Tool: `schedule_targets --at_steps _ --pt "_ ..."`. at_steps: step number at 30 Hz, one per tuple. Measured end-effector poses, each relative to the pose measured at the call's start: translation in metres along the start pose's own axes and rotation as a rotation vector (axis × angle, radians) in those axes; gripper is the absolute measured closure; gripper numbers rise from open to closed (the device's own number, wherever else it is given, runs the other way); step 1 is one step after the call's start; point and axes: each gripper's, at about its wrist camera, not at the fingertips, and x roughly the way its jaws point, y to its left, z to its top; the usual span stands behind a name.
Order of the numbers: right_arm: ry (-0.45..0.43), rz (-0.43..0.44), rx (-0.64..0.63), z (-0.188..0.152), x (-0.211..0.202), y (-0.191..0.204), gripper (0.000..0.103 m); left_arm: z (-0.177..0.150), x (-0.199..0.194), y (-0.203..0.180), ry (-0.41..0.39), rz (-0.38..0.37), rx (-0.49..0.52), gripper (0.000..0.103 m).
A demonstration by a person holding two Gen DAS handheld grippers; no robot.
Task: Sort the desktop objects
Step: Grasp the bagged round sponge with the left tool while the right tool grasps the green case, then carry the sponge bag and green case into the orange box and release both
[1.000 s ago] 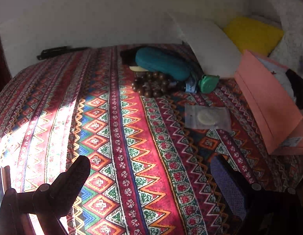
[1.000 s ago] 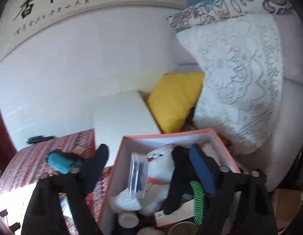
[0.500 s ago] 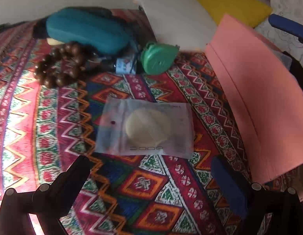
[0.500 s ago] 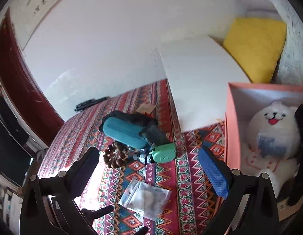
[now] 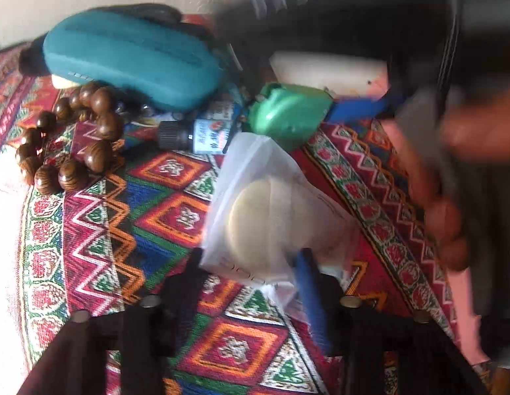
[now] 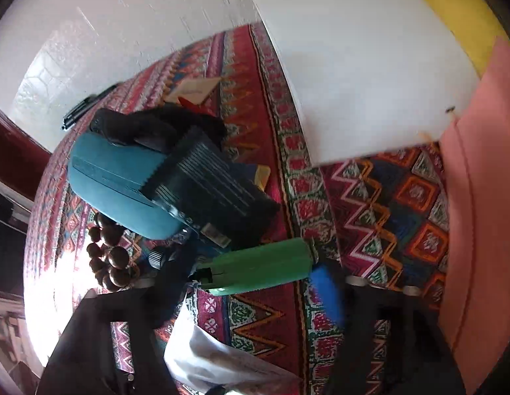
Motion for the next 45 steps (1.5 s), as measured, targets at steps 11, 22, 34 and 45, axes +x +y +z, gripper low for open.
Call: schedule_targets --at_steps 11,22,34,45 --pt "-0.103 0.128 0.005 -0.009 -0.055 -0.009 0.043 -0.004 -0.024 0.001 -0.053 -0.151 -0.052 0.090" --pt "-0.161 0.170 0.056 -0.021 -0.100 -0.041 0.042 0.025 0.023 -0.037 0.038 -0.101 -0.063 0.037" --pt "-0.278 0.164 0.060 -0.020 -0.156 -0.066 0.042 0.013 0.060 -0.122 0.045 0.129 0.247 0.033" --pt "-0.464 0.226 0.138 -0.031 -0.229 -0.091 0.042 0.012 -0.076 -0.124 -0.171 -0.009 0.130 0.098"
